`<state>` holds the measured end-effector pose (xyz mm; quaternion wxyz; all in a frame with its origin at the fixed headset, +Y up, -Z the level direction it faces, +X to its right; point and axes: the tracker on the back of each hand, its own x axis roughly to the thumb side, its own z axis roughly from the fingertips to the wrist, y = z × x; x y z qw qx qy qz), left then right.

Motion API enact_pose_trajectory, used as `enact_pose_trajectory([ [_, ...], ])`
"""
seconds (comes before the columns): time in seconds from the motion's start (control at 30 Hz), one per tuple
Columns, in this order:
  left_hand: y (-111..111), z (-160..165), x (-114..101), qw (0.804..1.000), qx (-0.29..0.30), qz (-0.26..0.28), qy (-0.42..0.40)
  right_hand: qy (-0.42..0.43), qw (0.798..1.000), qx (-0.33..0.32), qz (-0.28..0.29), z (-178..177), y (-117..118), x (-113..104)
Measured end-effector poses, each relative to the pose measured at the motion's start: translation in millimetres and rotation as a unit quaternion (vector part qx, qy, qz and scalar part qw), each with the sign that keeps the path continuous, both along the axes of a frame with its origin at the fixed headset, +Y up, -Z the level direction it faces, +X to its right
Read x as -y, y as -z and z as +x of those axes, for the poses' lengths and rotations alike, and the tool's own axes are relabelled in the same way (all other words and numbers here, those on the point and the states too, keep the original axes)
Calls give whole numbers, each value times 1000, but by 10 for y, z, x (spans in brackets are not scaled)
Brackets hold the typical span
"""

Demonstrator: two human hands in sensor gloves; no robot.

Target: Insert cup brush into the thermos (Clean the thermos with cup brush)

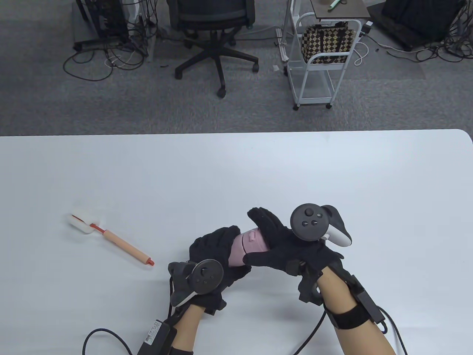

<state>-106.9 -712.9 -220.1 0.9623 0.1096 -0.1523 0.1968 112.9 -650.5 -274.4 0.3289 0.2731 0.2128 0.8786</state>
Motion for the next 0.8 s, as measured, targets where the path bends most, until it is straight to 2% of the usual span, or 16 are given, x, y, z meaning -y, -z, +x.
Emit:
enact_pose_trajectory([
  [0.17,-3,13,-2,1000,-1,12,28,-31,998,57,-9,22,11,45],
  [0.27,-15,38,-11,999,2,16,36,-42,996,70,-31,27,27,71],
  [0.33,-12,49,2,999,4,14,43,-38,997,51,-35,9,32,62],
  [0.5,35,-10,35,1000,-3,3,21,-24,999,-12,35,-65,-8,-31],
  [0.53,55,-53,42,1000,-7,-5,5,-24,997,-22,73,-83,-30,-66],
  [0.63,84,-152,59,999,-19,-21,-35,-9,990,-28,137,-84,-63,-132],
  [0.67,93,-187,60,998,-23,-22,-53,0,989,-7,151,-57,-67,-162],
  [0.8,96,-271,44,994,-50,-20,-91,-2,987,84,134,148,-7,-184],
])
